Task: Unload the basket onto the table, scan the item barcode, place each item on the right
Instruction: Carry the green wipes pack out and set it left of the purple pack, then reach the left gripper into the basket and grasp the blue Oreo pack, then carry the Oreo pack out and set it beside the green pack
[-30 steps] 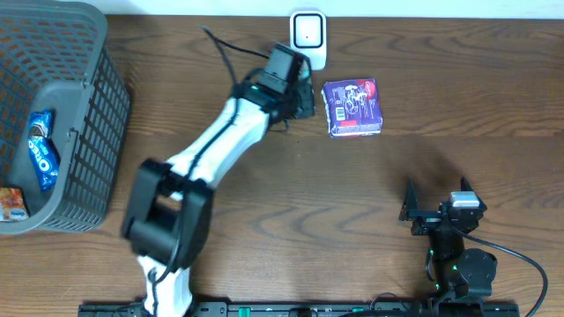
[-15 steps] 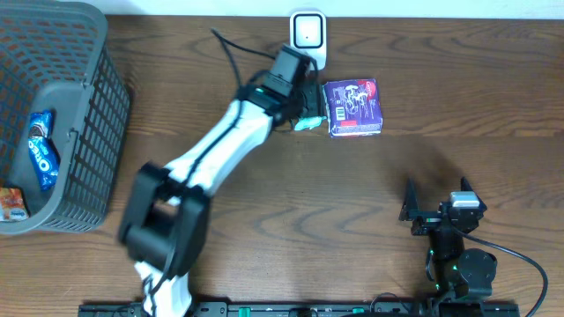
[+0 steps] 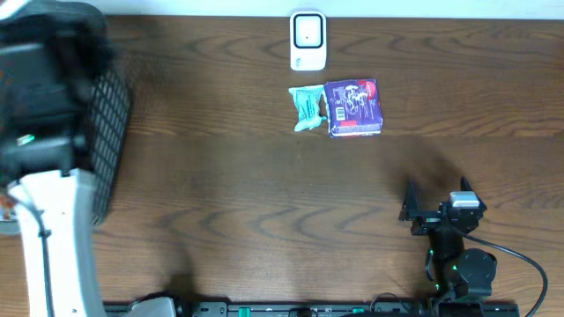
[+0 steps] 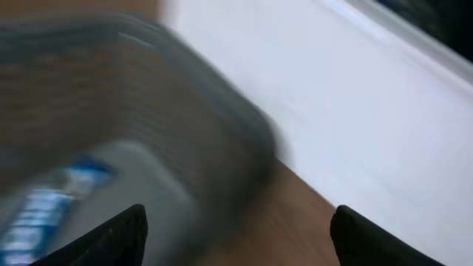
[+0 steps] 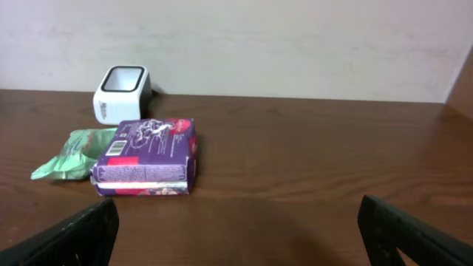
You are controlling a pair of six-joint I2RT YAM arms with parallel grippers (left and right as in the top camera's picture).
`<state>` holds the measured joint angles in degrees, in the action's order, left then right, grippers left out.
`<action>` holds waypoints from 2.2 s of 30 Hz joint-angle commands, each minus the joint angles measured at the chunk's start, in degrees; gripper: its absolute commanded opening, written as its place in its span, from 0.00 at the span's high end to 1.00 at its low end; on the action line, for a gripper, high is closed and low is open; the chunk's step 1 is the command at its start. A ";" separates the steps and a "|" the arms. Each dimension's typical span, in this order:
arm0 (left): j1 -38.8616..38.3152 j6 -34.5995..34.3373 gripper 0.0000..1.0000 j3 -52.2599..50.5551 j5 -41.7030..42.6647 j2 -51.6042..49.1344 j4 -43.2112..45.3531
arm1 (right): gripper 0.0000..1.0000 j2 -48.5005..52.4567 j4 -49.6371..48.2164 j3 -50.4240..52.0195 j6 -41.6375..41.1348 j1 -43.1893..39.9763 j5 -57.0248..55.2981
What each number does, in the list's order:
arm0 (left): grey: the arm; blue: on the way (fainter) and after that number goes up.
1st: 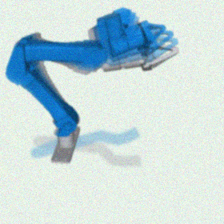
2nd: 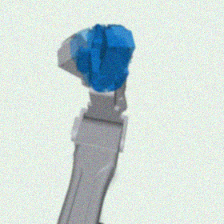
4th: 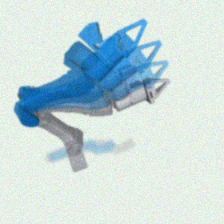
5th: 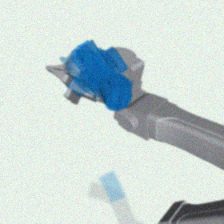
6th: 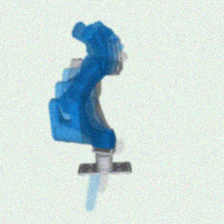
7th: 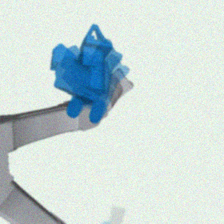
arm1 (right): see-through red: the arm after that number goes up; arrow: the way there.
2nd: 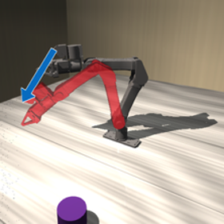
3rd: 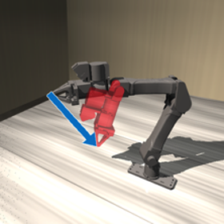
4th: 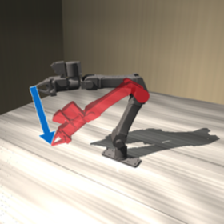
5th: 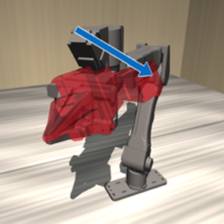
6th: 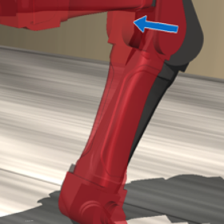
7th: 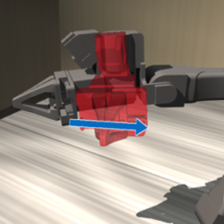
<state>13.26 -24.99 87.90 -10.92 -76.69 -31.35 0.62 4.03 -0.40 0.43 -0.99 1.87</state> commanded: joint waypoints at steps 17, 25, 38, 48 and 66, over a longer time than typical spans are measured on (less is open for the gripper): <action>22.36 17.92 0.21 0.46 -3.45 -31.95 -2.03 | 0.01 -0.33 0.24 0.09 -0.79 0.33 0.15; 22.36 19.43 0.21 0.46 -1.51 -41.44 0.17 | 0.01 -0.33 0.24 0.09 -0.79 0.33 0.15; 22.36 19.41 0.45 0.39 5.88 -47.52 -1.09 | 0.01 -0.33 0.24 0.09 -0.79 0.33 0.15; 22.36 19.39 0.93 -0.55 13.53 -45.03 -6.32 | 0.01 -0.33 0.24 0.09 -0.79 0.33 0.15; 16.37 6.23 0.93 -0.24 32.85 5.88 2.75 | 0.01 -0.33 0.24 0.09 -0.79 0.33 0.15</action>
<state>33.21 -15.18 87.26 14.59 -75.05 -29.47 0.62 4.03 -0.40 0.43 -0.99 1.89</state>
